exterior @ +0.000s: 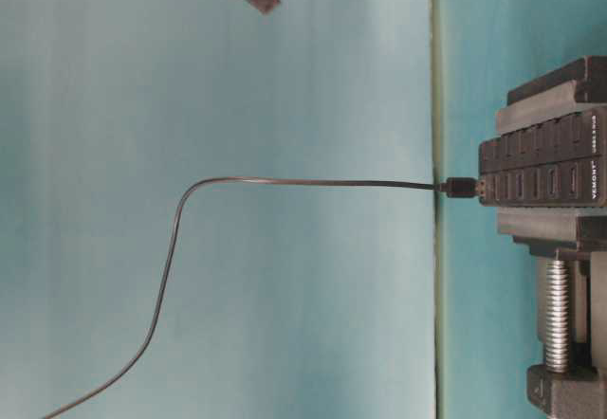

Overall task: Insert the USB into the second port from the front of the fixed hub.
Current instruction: 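Move the right gripper from rest toward the black USB cable plug, then position the right gripper above the USB plug at the hub's end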

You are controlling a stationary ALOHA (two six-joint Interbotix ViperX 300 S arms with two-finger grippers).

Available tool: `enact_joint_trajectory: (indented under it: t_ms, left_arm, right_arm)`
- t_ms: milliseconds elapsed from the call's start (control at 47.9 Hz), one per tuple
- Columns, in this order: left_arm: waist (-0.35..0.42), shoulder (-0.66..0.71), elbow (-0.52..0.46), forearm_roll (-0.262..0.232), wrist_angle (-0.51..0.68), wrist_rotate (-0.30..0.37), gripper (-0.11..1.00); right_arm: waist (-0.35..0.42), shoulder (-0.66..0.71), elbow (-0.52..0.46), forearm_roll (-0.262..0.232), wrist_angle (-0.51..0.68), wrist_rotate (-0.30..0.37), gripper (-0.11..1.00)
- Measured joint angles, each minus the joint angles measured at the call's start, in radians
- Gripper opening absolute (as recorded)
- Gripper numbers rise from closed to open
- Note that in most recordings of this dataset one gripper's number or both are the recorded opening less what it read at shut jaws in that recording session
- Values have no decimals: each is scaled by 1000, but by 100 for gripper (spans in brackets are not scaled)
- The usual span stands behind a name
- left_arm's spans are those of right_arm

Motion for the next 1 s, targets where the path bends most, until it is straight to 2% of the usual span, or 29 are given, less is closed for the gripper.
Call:
enact_joint_trajectory:
  t_ms: [251, 731, 1002]
  left_arm:
    - [0, 43, -14, 0, 5, -17, 0]
    - [2, 117, -26, -2, 6, -17, 0]
    - [0, 143, -35, -2, 6, -17, 0]
  right_arm:
    - [-5, 107, -44, -20, 5, -18, 1]
    - [-25, 314, -126, -23, 3, -184, 1]
    - [-26, 419, -183, -23, -3, -222, 1]
